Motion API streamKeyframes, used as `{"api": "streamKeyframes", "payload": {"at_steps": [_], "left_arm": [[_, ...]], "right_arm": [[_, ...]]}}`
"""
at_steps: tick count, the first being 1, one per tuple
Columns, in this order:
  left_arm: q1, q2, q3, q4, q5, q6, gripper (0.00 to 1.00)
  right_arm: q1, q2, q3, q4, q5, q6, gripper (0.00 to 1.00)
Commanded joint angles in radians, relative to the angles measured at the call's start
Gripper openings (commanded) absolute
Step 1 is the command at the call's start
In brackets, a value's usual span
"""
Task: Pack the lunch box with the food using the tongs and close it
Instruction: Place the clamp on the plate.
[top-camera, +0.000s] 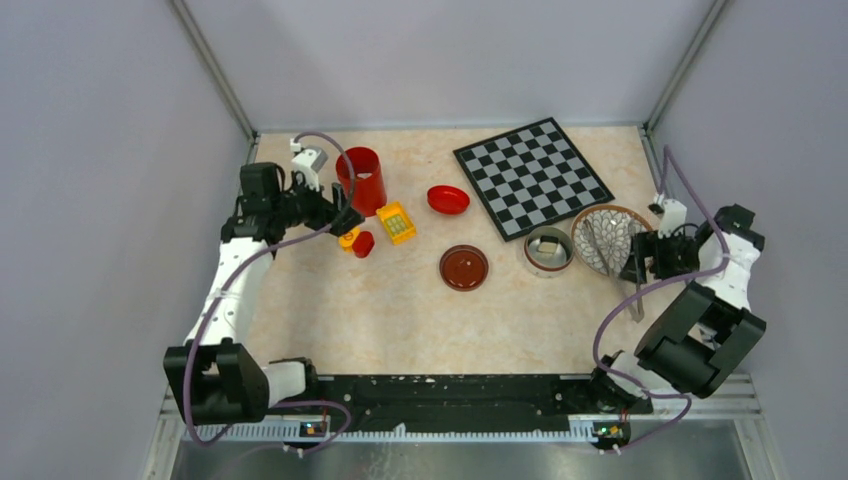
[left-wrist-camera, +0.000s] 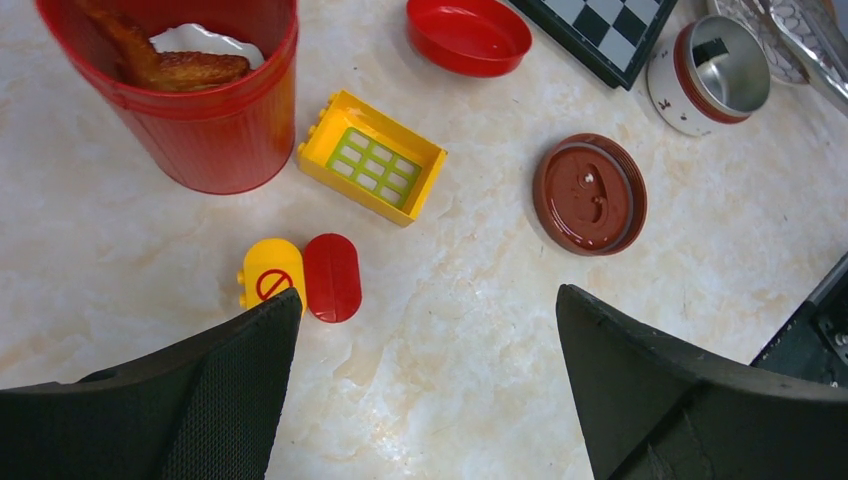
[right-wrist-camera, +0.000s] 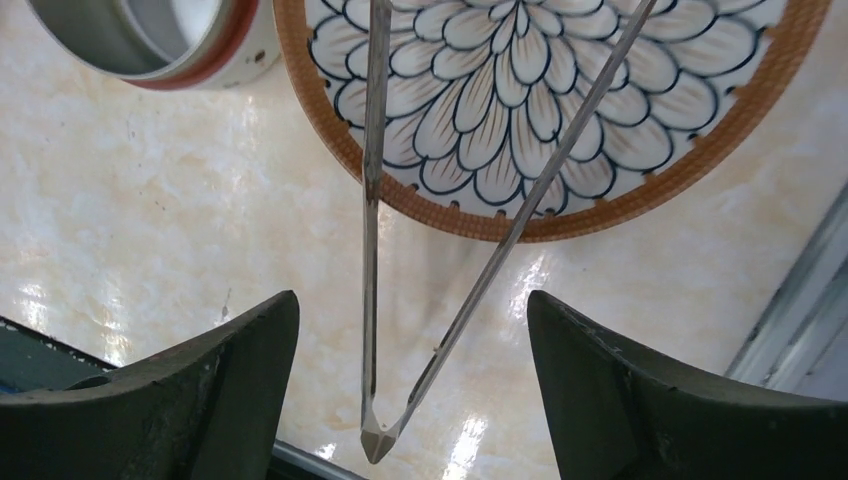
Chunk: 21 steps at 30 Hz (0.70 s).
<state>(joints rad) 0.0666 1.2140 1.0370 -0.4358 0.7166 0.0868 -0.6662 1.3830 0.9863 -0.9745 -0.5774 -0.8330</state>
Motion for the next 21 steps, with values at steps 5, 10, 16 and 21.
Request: {"api": "streamKeyframes", "payload": {"at_steps": [5, 10, 16, 21], "left_arm": [[-0.115, 0.051, 0.057, -0.037, -0.014, 0.085, 0.99], [-0.142, 0.062, 0.071, -0.037, 0.000, 0.081, 0.99], [-0.145, 0.029, 0.053, -0.033, -0.018, 0.061, 0.99], [-0.145, -0.024, 0.027, -0.018, -0.028, 0.056, 0.99]], "right_arm": [[0.066, -0.044, 0.279, -0.058, -0.157, 0.102, 0.83], [0.371, -0.071, 0.395, 0.045, -0.083, 0.287, 0.80], [0.774, -0.042, 0.422, 0.187, 0.078, 0.445, 0.76], [0.985, 0.072, 0.407, 0.245, 0.160, 0.480, 0.71]]}}
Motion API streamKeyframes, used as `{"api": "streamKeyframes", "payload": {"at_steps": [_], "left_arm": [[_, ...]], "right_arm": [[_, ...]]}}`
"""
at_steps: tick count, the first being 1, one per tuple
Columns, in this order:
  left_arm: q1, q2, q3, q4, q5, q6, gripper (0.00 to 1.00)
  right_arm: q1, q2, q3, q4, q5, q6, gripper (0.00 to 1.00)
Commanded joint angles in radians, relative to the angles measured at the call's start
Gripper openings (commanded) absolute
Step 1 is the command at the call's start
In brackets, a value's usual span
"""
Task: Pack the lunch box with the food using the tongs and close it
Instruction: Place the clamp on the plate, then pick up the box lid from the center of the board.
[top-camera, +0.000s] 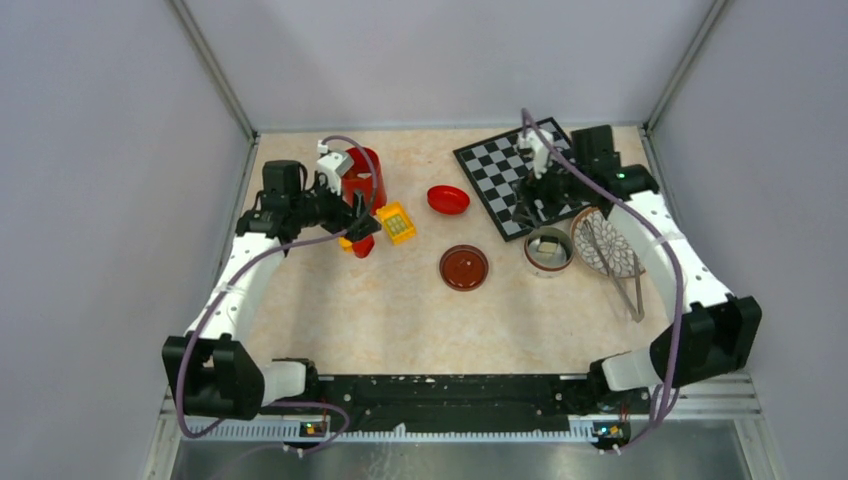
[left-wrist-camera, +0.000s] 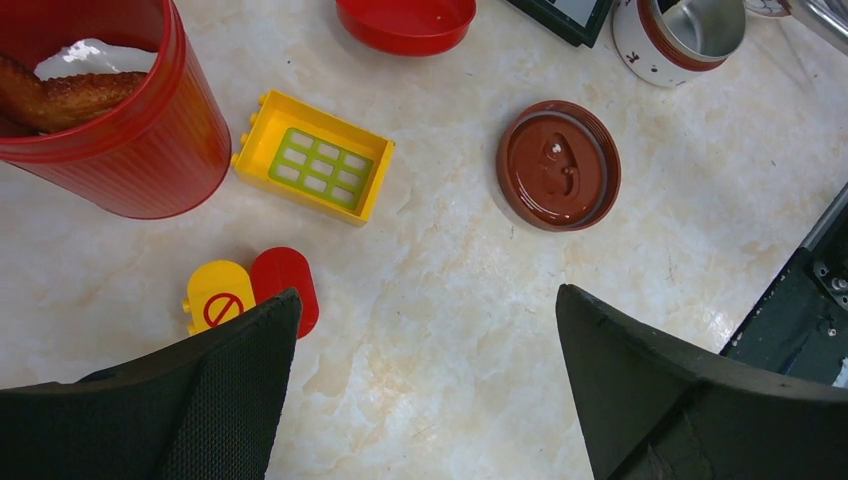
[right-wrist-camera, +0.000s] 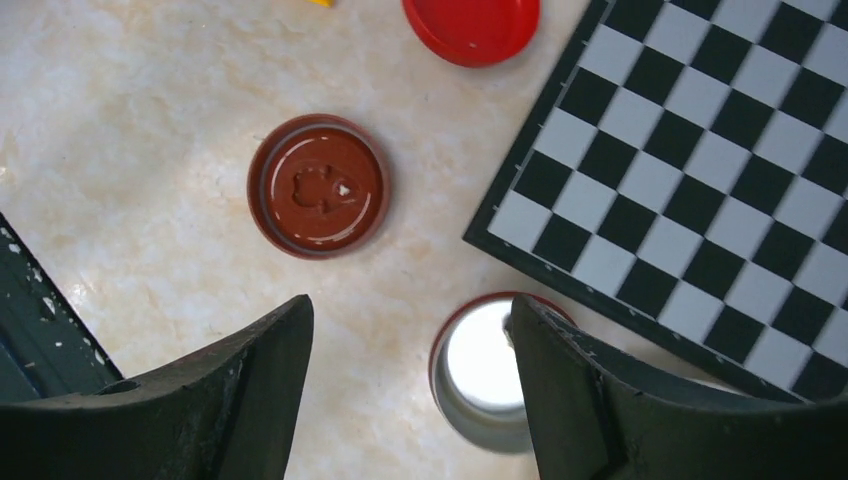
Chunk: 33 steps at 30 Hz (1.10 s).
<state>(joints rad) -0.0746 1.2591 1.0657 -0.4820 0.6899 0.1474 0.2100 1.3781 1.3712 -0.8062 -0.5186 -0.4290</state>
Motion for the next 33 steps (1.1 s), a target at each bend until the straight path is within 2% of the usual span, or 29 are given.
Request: {"api": "streamKeyframes", "payload": {"at_steps": [1, 7, 10, 15, 20, 23, 25, 29, 33], "left_arm": [[-0.004, -0.076, -0.004, 0.028, 0.001, -0.004, 0.99], [-0.004, -0.086, -0.026, 0.026, 0.040, 0.031, 0.99], [-0.021, -0.097, -0.058, 0.036, 0.092, 0.110, 0.99], [-0.156, -0.074, -0.143, 0.065, 0.105, 0.404, 0.98], [-0.361, 0.010, -0.192, 0.049, -0.001, 0.796, 0.93], [-0.454, 0.071, -0.225, 0.077, -0.044, 1.033, 0.83], [-0.484, 0.148, -0.198, 0.077, -0.050, 1.132, 0.76], [-0.527, 0.295, -0.110, 0.045, -0.080, 1.287, 0.63], [-0.543, 0.394, -0.035, 0.028, -0.092, 1.346, 0.53]], "right_arm": [[0.141, 0.095, 0.015, 0.086, 0.114, 0.076, 0.70], [0.208, 0.189, -0.012, 0.103, 0.114, 0.072, 0.63], [0.222, 0.221, -0.017, 0.107, 0.089, 0.093, 0.62], [0.214, 0.222, -0.009, 0.103, 0.081, 0.115, 0.62], [0.160, 0.205, 0.006, 0.097, 0.022, 0.159, 0.62], [0.129, 0.184, -0.001, 0.101, 0.009, 0.177, 0.62], [0.111, 0.173, -0.006, 0.101, -0.003, 0.185, 0.62], [0.088, 0.141, -0.028, 0.107, -0.013, 0.191, 0.62], [0.081, 0.103, -0.054, 0.118, 0.007, 0.189, 0.63]]}}
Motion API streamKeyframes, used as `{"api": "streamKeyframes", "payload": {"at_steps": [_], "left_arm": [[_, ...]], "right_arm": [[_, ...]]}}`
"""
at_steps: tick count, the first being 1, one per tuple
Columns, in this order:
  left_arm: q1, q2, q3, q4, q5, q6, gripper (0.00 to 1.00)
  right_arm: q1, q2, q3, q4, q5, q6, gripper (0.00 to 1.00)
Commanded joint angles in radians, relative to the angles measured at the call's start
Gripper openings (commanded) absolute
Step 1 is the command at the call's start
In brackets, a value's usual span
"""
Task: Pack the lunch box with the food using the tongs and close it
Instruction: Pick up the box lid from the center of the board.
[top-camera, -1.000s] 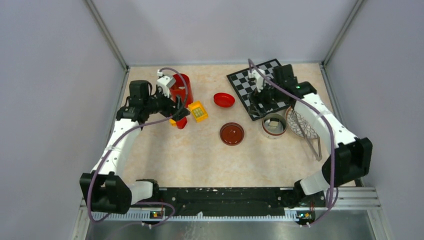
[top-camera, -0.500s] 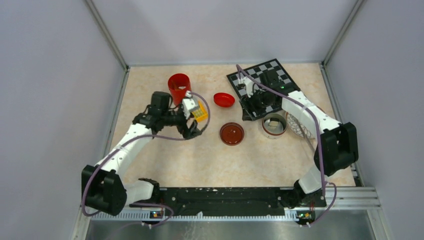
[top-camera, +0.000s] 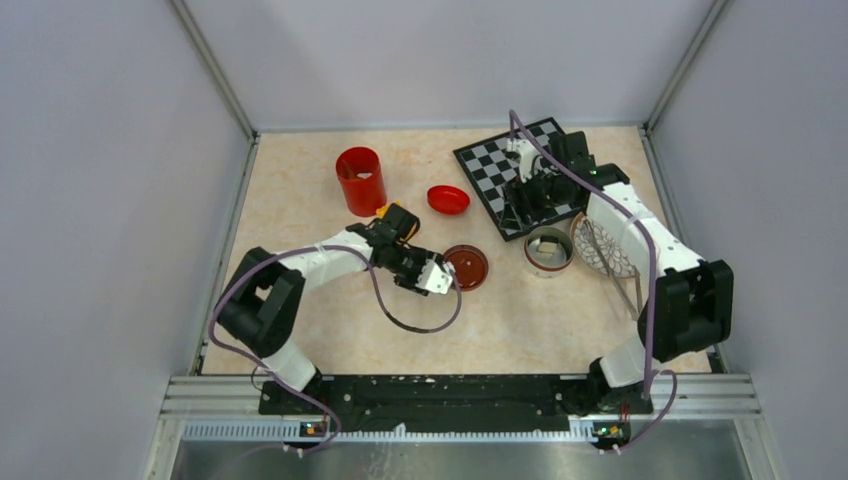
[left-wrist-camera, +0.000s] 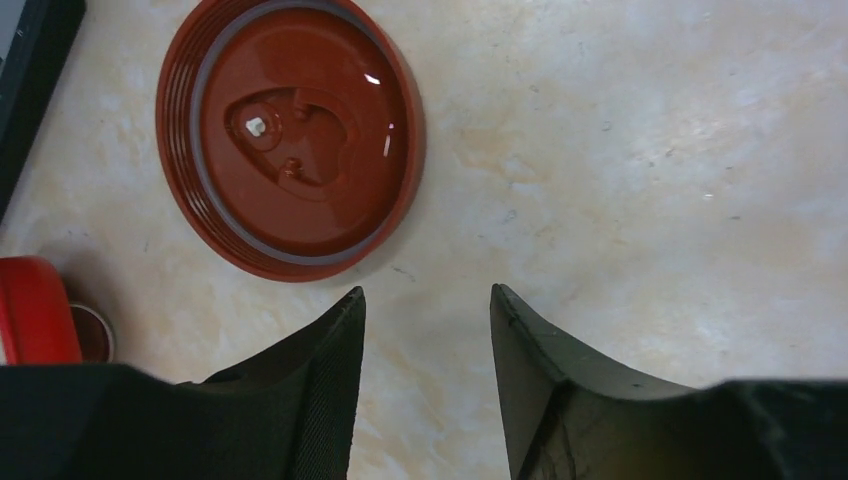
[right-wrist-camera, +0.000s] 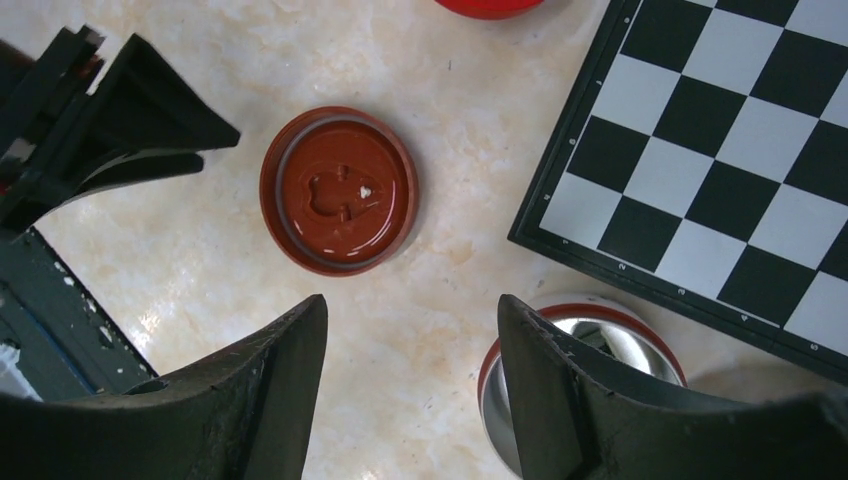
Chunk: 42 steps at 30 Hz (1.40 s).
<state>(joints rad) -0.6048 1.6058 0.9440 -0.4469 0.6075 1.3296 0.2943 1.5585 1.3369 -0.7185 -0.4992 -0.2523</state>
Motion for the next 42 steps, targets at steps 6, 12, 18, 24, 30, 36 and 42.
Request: {"api": "streamKeyframes", "payload": {"at_steps": [6, 12, 18, 24, 30, 36, 42], "left_arm": [[-0.042, 0.093, 0.114, -0.003, -0.024, 0.206, 0.46], [-0.065, 0.152, 0.141, -0.039, -0.062, 0.239, 0.42], [-0.084, 0.197, 0.154, -0.079, -0.110, 0.276, 0.35], [-0.096, 0.234, 0.223, -0.205, -0.117, 0.282, 0.24], [-0.121, 0.245, 0.236, -0.303, -0.163, 0.257, 0.19], [-0.130, 0.118, 0.165, -0.224, -0.053, 0.044, 0.00], [-0.127, -0.079, 0.166, -0.159, 0.138, -0.289, 0.00]], "right_arm": [[-0.012, -0.087, -0.027, 0.031, -0.012, 0.011, 0.63], [-0.013, -0.072, -0.012, 0.031, -0.018, 0.012, 0.63], [-0.013, -0.073, -0.013, 0.033, -0.013, 0.010, 0.63], [-0.017, -0.080, -0.016, 0.033, -0.010, 0.010, 0.63], [-0.021, -0.083, -0.010, 0.033, -0.017, 0.010, 0.63], [-0.033, -0.093, 0.015, 0.031, -0.078, 0.033, 0.63], [-0.045, -0.095, 0.083, 0.051, -0.175, 0.082, 0.62]]}}
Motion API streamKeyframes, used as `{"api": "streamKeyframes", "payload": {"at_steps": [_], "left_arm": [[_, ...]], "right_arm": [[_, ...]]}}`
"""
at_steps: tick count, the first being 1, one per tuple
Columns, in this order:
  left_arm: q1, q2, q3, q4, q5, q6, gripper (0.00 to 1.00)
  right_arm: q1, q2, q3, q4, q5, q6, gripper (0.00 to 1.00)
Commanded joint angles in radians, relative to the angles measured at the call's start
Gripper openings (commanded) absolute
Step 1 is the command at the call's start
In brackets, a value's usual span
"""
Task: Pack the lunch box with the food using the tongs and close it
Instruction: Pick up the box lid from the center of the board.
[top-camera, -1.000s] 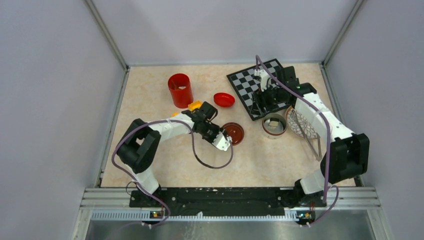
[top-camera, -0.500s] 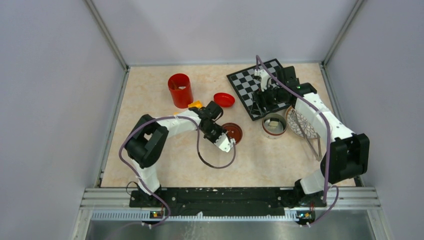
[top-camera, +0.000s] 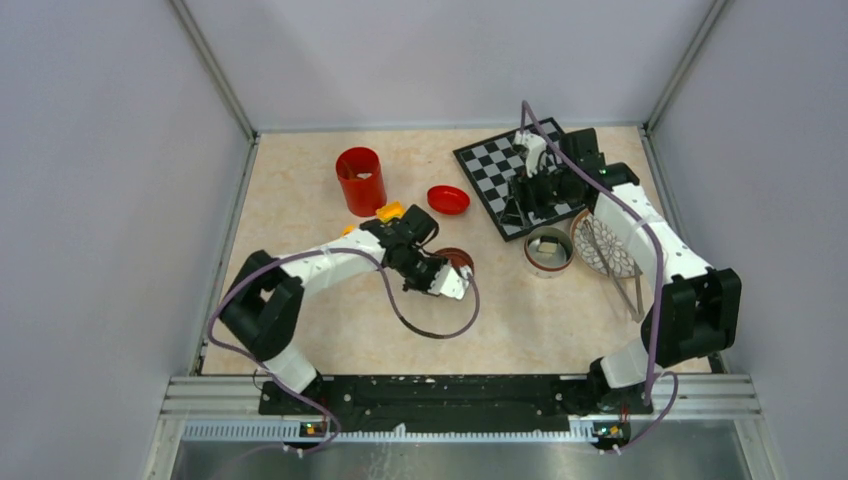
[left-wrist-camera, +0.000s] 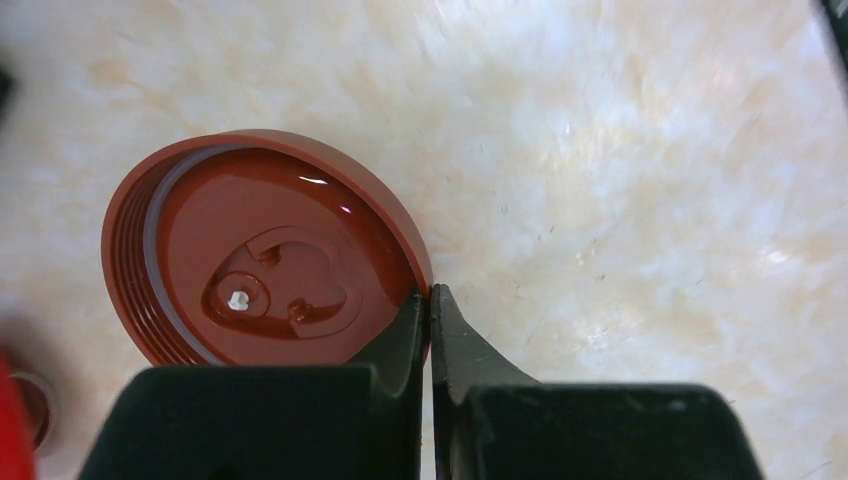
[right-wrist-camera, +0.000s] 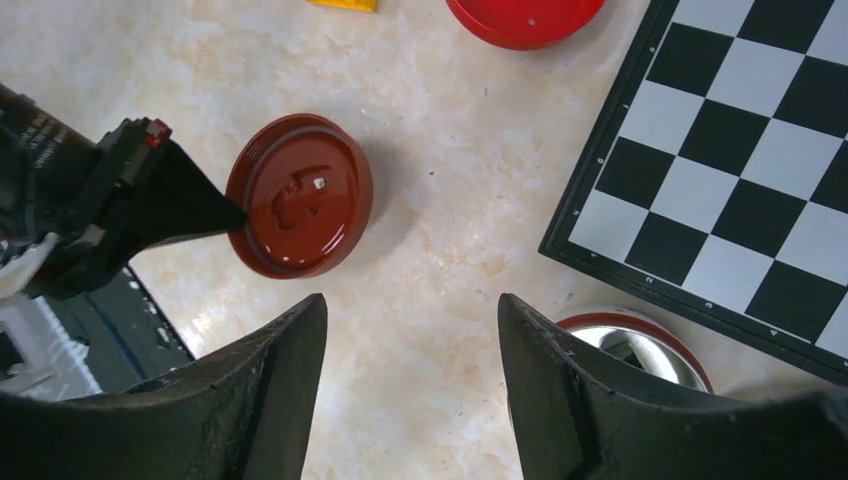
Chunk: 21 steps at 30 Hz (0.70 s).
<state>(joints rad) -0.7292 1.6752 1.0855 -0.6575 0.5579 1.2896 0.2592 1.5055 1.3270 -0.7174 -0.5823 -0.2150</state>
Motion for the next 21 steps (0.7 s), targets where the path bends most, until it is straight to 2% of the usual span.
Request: {"api": "streamKeyframes", "payload": {"at_steps": [1, 6, 7, 10, 12, 15, 16, 17, 18, 19, 20, 21], "left_arm": [[-0.001, -0.176, 0.031, 0.062, 0.234, -0.305, 0.00], [0.062, -0.237, 0.128, 0.089, 0.479, -0.571, 0.00], [0.110, -0.267, 0.172, 0.154, 0.594, -0.746, 0.00], [0.185, -0.308, 0.200, 0.321, 0.726, -1.005, 0.00], [0.247, -0.328, 0.195, 0.488, 0.788, -1.239, 0.00], [0.303, -0.355, 0.132, 0.920, 0.839, -1.655, 0.00], [0.317, -0.362, 0.092, 1.120, 0.843, -1.827, 0.00], [0.331, -0.366, 0.044, 1.336, 0.836, -2.079, 0.00], [0.347, -0.363, -0.010, 1.606, 0.807, -2.203, 0.00], [0.366, -0.349, -0.053, 1.846, 0.756, -2.463, 0.00], [0.390, -0.331, -0.078, 2.024, 0.713, -2.607, 0.00], [0.405, -0.312, -0.078, 2.113, 0.684, -2.694, 0.00]], "right_arm": [[-0.011, -0.042, 0.107, 0.058, -0.105, 0.057, 0.62], [-0.011, -0.058, 0.158, 0.132, -0.177, 0.143, 0.62], [-0.014, -0.081, 0.156, 0.192, -0.206, 0.201, 0.62], [-0.020, -0.120, 0.132, 0.271, -0.244, 0.291, 0.62], [-0.021, -0.151, 0.112, 0.324, -0.257, 0.331, 0.63], [-0.022, -0.185, 0.083, 0.387, -0.277, 0.388, 0.63], [-0.023, -0.196, 0.069, 0.408, -0.286, 0.407, 0.63], [-0.023, -0.206, 0.054, 0.442, -0.304, 0.430, 0.63], [-0.023, -0.213, 0.032, 0.474, -0.324, 0.453, 0.63], [-0.022, -0.224, 0.007, 0.513, -0.344, 0.479, 0.63], [-0.022, -0.233, -0.020, 0.550, -0.358, 0.515, 0.63], [-0.022, -0.241, -0.041, 0.587, -0.373, 0.545, 0.63]]}}
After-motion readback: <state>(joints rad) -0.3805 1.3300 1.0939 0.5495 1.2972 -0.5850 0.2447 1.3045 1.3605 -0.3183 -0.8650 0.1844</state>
